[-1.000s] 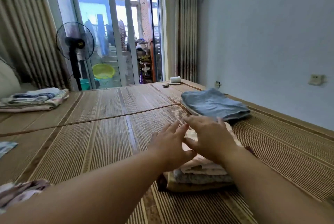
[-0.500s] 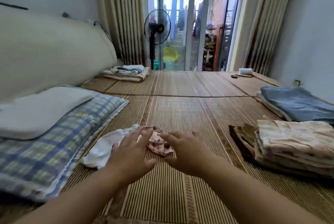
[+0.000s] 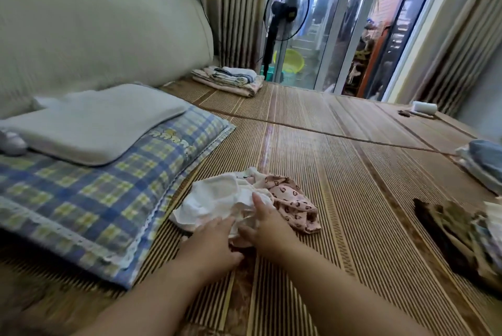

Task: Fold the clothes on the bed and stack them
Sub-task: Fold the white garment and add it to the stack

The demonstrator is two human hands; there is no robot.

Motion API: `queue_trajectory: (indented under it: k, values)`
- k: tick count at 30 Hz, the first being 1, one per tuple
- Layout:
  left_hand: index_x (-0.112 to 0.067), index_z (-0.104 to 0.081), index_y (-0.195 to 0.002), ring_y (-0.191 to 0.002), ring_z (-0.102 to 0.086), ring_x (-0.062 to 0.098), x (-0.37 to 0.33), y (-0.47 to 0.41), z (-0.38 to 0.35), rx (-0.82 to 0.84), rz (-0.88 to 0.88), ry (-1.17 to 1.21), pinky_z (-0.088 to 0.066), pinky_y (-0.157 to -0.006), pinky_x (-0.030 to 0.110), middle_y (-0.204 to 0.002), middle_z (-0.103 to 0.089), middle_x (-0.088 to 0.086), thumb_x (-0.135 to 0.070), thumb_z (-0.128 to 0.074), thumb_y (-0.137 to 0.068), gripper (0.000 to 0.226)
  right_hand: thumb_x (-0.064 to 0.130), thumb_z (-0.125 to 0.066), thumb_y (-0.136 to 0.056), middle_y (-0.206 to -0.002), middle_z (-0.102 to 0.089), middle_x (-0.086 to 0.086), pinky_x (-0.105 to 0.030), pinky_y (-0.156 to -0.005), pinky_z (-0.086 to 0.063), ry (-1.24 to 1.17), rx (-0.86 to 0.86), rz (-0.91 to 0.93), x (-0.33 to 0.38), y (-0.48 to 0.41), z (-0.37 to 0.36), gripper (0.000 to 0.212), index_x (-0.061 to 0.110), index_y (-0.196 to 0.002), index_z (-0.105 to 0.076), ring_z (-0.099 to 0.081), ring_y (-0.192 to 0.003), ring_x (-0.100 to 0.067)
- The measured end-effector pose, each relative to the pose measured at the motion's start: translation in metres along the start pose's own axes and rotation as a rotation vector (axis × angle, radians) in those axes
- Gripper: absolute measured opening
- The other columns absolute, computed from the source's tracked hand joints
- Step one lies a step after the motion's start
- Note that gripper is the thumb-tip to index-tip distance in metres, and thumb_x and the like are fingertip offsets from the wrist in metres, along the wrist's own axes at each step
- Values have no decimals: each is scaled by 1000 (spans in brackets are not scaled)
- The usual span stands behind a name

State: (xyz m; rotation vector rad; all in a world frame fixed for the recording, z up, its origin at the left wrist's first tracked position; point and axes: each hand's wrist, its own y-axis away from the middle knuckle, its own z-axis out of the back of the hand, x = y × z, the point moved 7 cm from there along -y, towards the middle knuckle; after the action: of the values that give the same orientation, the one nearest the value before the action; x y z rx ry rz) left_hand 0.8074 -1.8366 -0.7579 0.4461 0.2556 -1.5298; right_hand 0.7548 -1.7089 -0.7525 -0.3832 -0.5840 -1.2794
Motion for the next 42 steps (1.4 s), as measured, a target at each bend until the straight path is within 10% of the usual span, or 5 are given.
queue_trajectory:
  k: [6,12,26,35,42]
  values:
    - [-37,-19,-148,-139,-26,15,11,-6,4,-34,-5,19,-31,-109,52,-152,-27,-10,-54,-58,-78,82,25,-49,-91,-91,-64,-2,-28,-64,-43,215,-91,-177,-1,-34,17,14,22,-97,-61,-59,-80,-19]
    - [-42,-7,-146,-142,-20,20,10,-5,8,-83,26,3,-22,-110,59,-153,-25,-8,-54,-60,-77,88,17,-51,-96,-112,-62,-18,-50,-85,-56,-864,-32,-216,23,12,75,10,13,-102,-58,-65,-97,-33]
    - [-40,-55,-122,-117,-49,16,-38,23,-18,30,-161,-205,-40,-100,42,-127,-53,-8,-54,-51,-85,40,15,-45,-98,-90,-74,-14,-39,-62,-59,-1354,-440,-142,-31,146,233,24,3,-117,-54,-72,-75,-26]
    - [-41,-63,-113,-107,-59,12,-73,44,-30,-78,-369,-256,-44,-83,31,-116,-64,-17,-51,-45,-90,31,24,-67,-85,-120,-53,-13,-35,-75,-46,-229,-373,-667,-155,201,152,51,5,-127,-47,-55,-97,-26]
    - [-39,-63,-101,-96,-59,13,-68,41,-31,-45,-358,-194,-44,-70,29,-106,-65,-14,-57,-47,-87,28,55,-64,-78,-138,-47,12,-37,-106,-34,469,-55,-187,-124,176,84,51,41,-127,-54,-43,-125,-12]
